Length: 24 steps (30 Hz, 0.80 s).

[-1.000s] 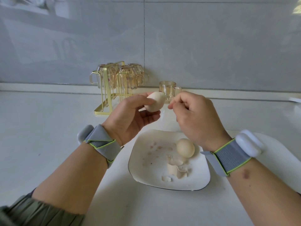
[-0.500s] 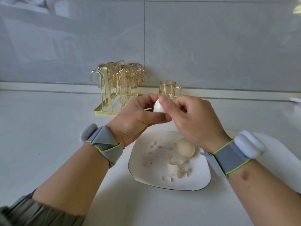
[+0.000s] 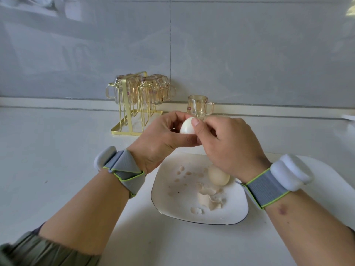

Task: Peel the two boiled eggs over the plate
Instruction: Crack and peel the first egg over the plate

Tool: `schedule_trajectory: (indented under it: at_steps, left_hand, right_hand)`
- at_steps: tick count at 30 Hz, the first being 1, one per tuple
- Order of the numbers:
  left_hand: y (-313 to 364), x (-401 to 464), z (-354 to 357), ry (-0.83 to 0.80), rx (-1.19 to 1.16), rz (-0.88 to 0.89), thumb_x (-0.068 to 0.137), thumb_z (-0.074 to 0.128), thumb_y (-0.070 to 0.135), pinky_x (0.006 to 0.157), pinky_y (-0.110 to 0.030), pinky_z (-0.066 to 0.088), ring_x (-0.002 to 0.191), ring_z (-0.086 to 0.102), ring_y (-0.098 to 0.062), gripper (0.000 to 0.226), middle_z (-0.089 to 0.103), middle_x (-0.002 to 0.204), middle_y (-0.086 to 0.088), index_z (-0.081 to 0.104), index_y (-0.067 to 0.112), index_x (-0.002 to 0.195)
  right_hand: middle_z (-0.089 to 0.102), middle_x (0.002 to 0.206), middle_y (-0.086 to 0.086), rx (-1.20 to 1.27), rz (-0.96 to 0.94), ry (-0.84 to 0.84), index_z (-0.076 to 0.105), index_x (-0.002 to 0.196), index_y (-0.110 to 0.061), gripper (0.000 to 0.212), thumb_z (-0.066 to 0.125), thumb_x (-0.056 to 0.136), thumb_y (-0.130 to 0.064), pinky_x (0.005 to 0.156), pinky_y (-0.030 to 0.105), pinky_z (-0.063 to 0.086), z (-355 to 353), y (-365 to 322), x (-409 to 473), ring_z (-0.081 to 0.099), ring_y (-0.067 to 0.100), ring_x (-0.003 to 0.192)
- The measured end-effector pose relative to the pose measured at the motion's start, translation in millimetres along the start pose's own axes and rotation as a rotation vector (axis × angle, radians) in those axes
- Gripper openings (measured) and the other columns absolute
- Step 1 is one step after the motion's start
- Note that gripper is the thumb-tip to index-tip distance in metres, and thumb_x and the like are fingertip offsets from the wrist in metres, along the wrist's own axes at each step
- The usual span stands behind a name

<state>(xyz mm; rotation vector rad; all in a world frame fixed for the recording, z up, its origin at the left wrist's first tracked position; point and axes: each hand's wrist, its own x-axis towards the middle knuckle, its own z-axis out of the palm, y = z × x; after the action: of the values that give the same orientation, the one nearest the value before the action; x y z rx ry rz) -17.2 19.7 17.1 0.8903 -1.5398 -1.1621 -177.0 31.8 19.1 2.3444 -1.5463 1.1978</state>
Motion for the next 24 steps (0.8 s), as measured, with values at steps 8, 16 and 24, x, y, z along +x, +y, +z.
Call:
schedule_trajectory:
  at_steps: [8,16,24]
  left_hand:
    - [-2.8,1.8,-0.8,0.022,0.083,0.022,0.054,0.083,0.019,0.088,-0.047,0.054,0.084,0.063,-0.027,0.056,0.066,0.094,-0.017,0.062,0.005,0.103]
    - [-6.6,3.4,-3.2,0.027,0.076,0.006,0.055,0.091,0.015,0.087,-0.046,0.053,0.083,0.061,-0.026,0.055,0.065,0.091,-0.013,0.062,0.009,0.102]
    - [-4.8,2.4,-2.4,0.027,0.065,0.009,0.054,0.086,0.018,0.090,-0.050,0.052,0.085,0.062,-0.029,0.061,0.065,0.096,-0.027,0.060,0.003,0.107]
  right_hand:
    - [0.050,0.059,-0.002,-0.118,-0.056,-0.028,0.056,0.069,-0.019,0.052,0.026,0.100,-0.048,0.054,0.033,0.032,0.8,-1.2,-2.7,0.051,0.028,0.060]
    - [0.062,0.066,0.002,-0.075,-0.065,-0.019,0.053,0.069,-0.022,0.044,0.030,0.104,-0.038,0.054,0.032,0.035,3.2,3.0,-1.1,0.054,0.025,0.059]
    - [0.051,0.055,-0.005,-0.007,-0.002,0.059,0.047,0.065,-0.020,0.047,0.038,0.098,-0.051,0.049,0.032,0.033,1.4,3.0,0.5,0.051,0.020,0.057]
